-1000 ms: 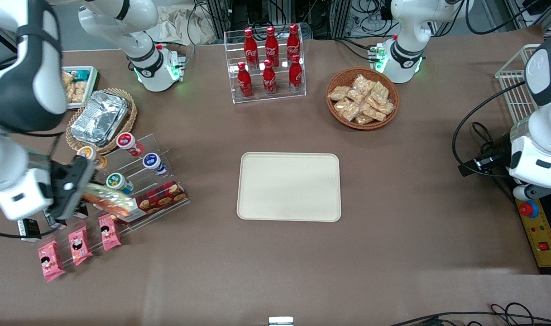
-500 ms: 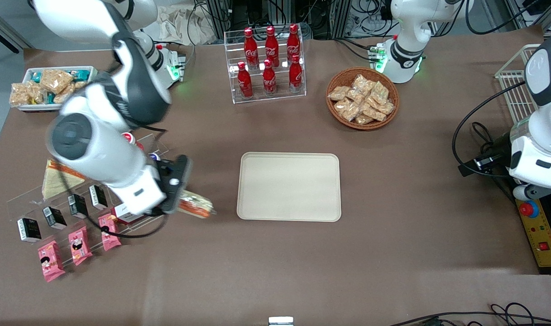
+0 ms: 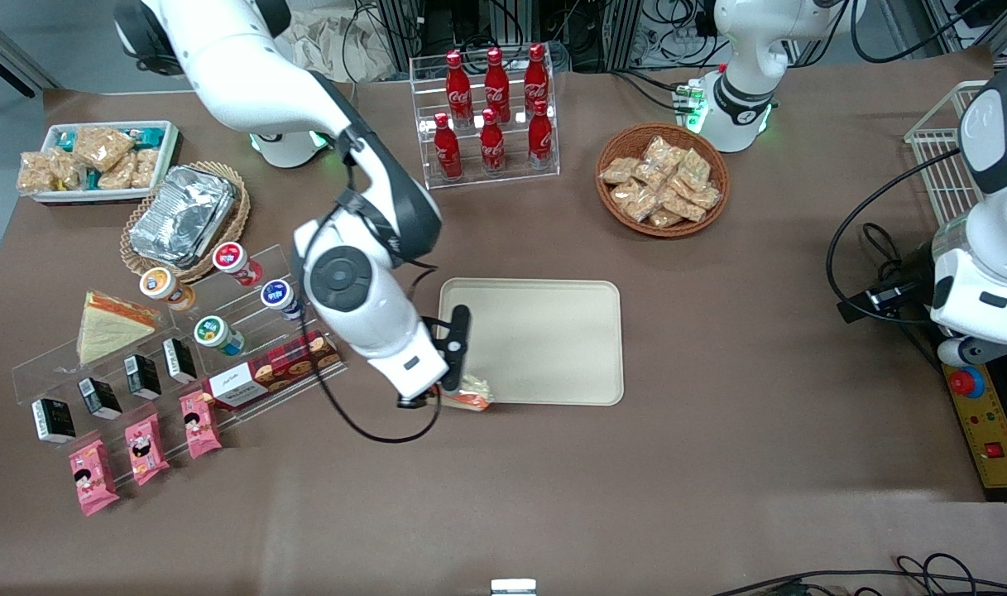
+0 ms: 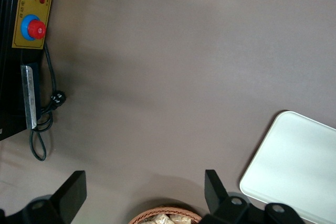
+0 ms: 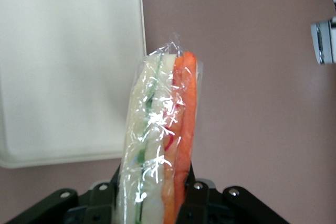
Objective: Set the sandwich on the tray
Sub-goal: 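Carry the held sandwich over the cream tray with the right gripper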
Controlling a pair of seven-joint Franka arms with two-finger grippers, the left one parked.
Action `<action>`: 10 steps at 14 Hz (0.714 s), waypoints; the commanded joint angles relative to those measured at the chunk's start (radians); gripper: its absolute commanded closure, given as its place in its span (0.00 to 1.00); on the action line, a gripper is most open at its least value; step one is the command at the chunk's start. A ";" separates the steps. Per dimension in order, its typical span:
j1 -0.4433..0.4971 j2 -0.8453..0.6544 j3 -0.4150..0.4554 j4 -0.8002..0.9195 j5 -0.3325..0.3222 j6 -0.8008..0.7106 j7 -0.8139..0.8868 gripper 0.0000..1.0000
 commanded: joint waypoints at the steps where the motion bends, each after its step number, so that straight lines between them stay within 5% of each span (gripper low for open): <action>1: 0.041 0.048 -0.009 0.010 -0.003 0.067 0.012 0.56; 10: 0.089 0.183 -0.013 0.007 -0.046 0.206 0.025 0.55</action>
